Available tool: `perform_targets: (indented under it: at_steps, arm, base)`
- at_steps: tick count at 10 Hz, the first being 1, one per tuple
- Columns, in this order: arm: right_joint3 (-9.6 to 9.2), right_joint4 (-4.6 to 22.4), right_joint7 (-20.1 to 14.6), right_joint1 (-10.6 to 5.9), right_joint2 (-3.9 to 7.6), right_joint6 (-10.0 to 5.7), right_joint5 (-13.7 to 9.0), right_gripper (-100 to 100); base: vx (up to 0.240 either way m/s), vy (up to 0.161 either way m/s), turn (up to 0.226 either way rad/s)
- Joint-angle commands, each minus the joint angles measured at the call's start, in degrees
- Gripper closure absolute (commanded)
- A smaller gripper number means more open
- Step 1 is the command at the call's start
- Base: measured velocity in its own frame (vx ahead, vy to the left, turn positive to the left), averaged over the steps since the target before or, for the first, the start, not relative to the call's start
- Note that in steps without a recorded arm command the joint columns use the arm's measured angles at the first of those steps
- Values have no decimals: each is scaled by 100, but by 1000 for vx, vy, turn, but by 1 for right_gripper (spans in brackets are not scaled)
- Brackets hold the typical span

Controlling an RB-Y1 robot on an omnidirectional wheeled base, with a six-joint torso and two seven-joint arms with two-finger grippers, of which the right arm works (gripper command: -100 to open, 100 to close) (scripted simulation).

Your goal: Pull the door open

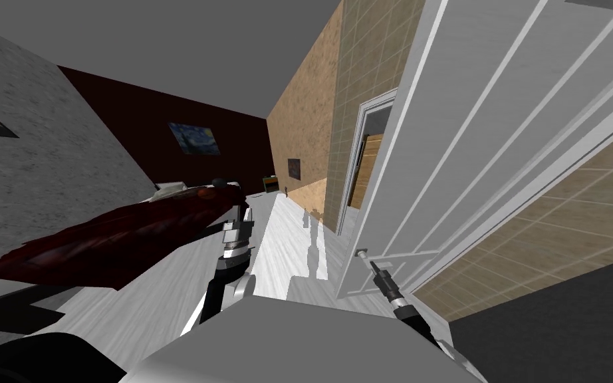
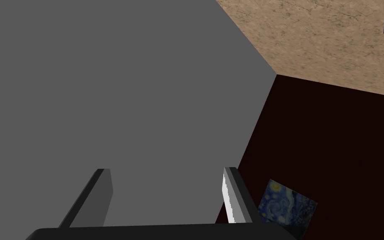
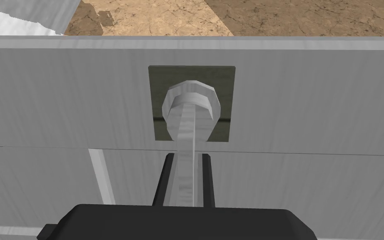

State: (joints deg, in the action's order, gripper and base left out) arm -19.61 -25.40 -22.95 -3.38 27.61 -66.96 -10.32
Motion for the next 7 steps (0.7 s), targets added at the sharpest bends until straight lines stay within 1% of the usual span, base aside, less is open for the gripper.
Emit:
perform_targets:
  at_steps: [1,3,4,5,7]
  arm:
    - [-102,130,-85,-1,23,-189,52,100]
    - [-189,115,-158,67,92,-309,91,100]
    - [-171,147,-125,31,42,-255,85,100]
    - [-235,217,-133,111,54,-446,111,100]
    - [-312,307,-128,240,93,-717,135,100]
  base:
    - [-64,-67,0]
    - [-49,-73,4]
    - [-18,-35,16]
    - [0,0,0]
    - [3,4,-29]
